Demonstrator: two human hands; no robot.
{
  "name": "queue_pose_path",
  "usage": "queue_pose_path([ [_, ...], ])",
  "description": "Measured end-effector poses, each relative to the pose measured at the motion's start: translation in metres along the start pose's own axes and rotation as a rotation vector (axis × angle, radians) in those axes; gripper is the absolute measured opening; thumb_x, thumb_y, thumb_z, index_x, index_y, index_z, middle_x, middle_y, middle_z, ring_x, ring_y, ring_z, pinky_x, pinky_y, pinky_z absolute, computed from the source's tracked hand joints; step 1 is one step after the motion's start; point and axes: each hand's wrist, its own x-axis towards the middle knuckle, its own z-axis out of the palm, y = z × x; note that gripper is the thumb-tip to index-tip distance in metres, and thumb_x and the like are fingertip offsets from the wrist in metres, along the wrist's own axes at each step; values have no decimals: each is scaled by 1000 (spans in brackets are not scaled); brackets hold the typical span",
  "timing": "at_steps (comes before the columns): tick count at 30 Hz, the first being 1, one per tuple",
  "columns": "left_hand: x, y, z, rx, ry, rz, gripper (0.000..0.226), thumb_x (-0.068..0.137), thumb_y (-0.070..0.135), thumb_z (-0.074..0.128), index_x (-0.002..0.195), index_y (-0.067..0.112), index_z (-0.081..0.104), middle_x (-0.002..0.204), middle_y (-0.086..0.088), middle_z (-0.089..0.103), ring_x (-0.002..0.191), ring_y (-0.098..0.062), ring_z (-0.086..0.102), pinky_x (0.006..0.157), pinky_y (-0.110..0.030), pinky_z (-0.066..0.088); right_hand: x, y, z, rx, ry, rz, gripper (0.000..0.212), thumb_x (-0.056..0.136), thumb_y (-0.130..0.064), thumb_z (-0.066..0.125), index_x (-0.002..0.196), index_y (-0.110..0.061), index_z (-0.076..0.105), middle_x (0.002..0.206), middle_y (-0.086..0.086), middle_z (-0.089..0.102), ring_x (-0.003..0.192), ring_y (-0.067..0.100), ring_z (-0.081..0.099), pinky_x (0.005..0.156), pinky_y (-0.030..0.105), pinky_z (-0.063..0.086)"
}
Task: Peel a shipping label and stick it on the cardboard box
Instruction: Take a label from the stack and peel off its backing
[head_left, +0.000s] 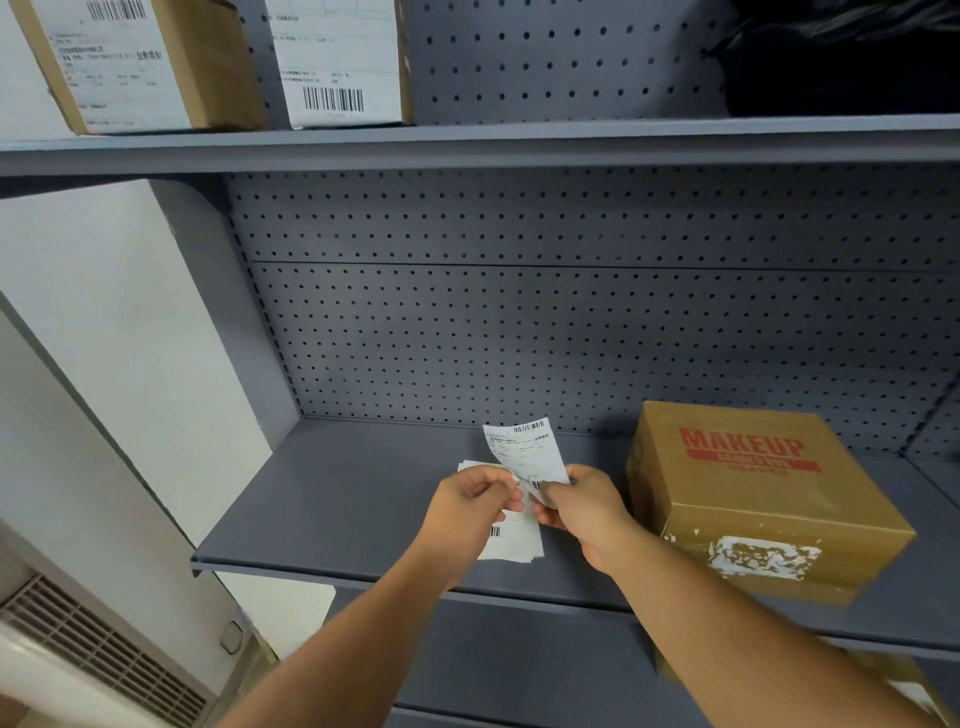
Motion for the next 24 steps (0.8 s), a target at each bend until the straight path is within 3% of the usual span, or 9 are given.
queue_pose_path([
  [3, 1, -1, 1, 14, -4, 2, 17, 96, 9, 60, 87, 13, 75, 82, 1, 79, 81, -12, 74, 74, -29, 51, -1, 2, 1, -206, -1, -26, 20, 96, -19, 68, 114, -13, 61, 113, 1, 70, 94, 20, 70, 80, 33, 63],
  [6, 3, -3, 1, 47, 10, -1, 17, 95, 7, 58, 90, 8, 74, 81, 1, 79, 82, -14, 74, 71, -28, 49, -4, 0, 2, -499, 63, -231, 26, 91, -24, 70, 116, -23, 63, 115, -6, 56, 110, 18, 59, 92, 31, 52],
  [8, 3, -3, 1, 71, 13, -3, 18, 95, 8, 58, 90, 10, 75, 81, 0, 79, 81, -13, 74, 70, -27, 50, -9, -6, 2, -452, -5, -311, 13, 96, -20, 63, 104, -21, 73, 106, -8, 68, 100, 15, 64, 81, 25, 51],
  [10, 4, -4, 1, 96, 5, -1, 18, 95, 11, 59, 88, 12, 76, 85, -4, 80, 81, -12, 74, 71, -27, 51, -14, -14, 3, -407, -77, -312, 19, 99, -20, 58, 96, -21, 76, 97, -7, 73, 92, 12, 66, 76, 23, 50],
  [16, 6, -5, -2, 142, -4, 33, 16, 96, 14, 61, 90, 14, 77, 85, -8, 80, 80, -16, 74, 75, -30, 53, -16, -16, 3, -378, -109, -334, 10, 91, -27, 71, 88, -25, 80, 87, -8, 79, 87, 6, 72, 84, 28, 57],
  [19, 8, -4, -2, 155, -8, 45, 18, 95, 15, 63, 85, 17, 77, 86, -5, 80, 88, -23, 75, 76, -31, 54, -16, -19, 2, -381, -96, -341, 13, 92, -25, 69, 91, -23, 82, 89, -8, 79, 88, 6, 71, 83, 26, 55],
  [24, 7, -2, -3, 162, -13, 45, 18, 94, 13, 63, 84, 19, 77, 88, -3, 81, 87, -19, 76, 76, -26, 54, -16, -23, 1, -469, -74, -385, 20, 94, -22, 62, 88, -21, 81, 84, -5, 77, 83, 13, 70, 77, 33, 56],
])
